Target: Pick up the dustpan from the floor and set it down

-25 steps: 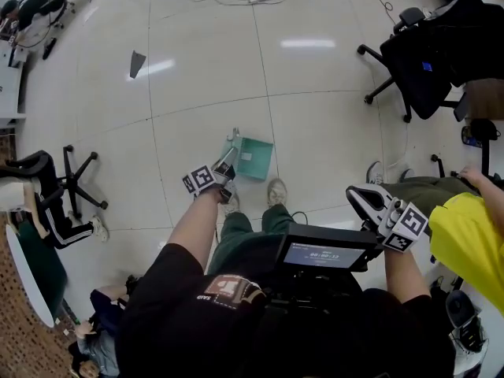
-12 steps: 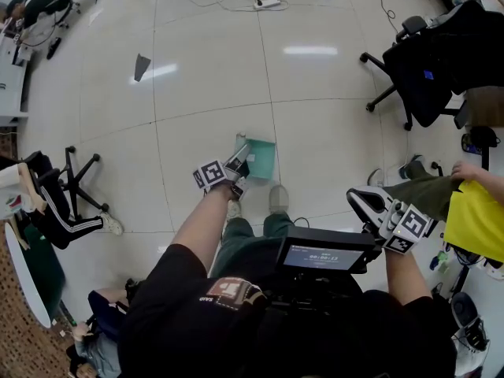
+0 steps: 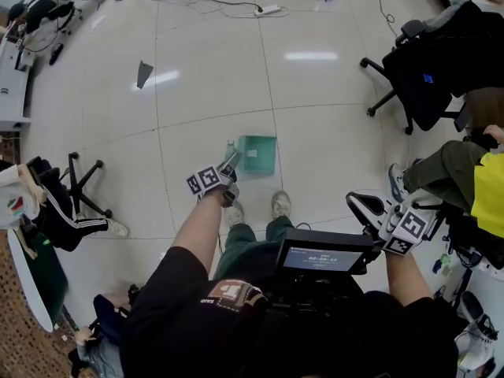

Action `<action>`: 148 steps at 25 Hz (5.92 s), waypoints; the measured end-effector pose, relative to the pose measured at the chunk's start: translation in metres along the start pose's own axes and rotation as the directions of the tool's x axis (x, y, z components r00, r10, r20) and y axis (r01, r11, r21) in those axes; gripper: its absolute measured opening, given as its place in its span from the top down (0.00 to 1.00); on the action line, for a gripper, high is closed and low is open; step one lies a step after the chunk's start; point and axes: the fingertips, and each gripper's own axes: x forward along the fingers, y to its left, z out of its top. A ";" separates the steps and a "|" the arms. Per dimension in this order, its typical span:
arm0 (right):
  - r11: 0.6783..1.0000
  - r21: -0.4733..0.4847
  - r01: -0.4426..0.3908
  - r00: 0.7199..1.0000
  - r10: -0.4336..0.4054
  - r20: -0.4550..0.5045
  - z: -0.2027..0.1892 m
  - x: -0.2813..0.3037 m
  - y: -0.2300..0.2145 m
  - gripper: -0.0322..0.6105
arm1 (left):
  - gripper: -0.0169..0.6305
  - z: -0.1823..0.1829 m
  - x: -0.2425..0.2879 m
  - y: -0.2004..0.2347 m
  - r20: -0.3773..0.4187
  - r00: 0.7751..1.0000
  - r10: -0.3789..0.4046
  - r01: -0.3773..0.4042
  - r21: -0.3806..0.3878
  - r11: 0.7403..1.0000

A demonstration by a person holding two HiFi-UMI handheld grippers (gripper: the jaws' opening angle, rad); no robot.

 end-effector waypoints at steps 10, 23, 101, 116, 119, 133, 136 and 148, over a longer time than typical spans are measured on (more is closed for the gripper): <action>1.000 -0.009 -0.018 1.000 0.018 -0.002 0.009 0.020 0.026 0.93 | 0.59 0.008 -0.041 0.040 -0.215 0.916 0.338 -0.238 0.386 0.891; 0.999 -0.038 -0.033 0.999 0.034 0.027 0.036 -0.017 0.058 0.93 | 0.38 -0.012 -0.092 0.003 -0.150 0.885 0.440 -0.323 0.484 0.813; 0.951 -0.306 0.036 0.948 0.065 0.313 -0.851 -1.101 1.258 0.93 | 0.97 -1.486 -1.347 -0.317 0.080 0.759 -0.646 0.445 0.662 0.604; 0.961 -0.260 -0.092 0.964 0.151 0.217 -0.996 -1.228 1.431 0.93 | 0.97 -1.694 -1.501 -0.315 0.195 0.782 -0.592 0.362 0.631 0.686; 0.961 -0.246 -0.129 0.961 0.182 0.209 -1.010 -1.260 1.416 0.93 | 0.97 -1.729 -1.475 -0.329 0.201 0.771 -0.605 0.369 0.633 0.680; 0.953 -0.294 -0.077 0.956 0.154 0.250 -1.013 -1.272 1.474 0.93 | 0.97 -1.771 -1.521 -0.346 0.137 0.743 -0.655 0.392 0.704 0.592; 0.948 -0.310 -0.080 0.956 0.161 0.246 -1.019 -1.260 1.490 0.93 | 0.97 -1.771 -1.534 -0.330 0.142 0.743 -0.654 0.396 0.694 0.601; 0.934 -0.341 -0.106 0.958 0.188 0.217 -1.006 -1.221 1.501 0.93 | 0.97 -1.742 -1.546 -0.321 0.141 0.747 -0.650 0.395 0.692 0.604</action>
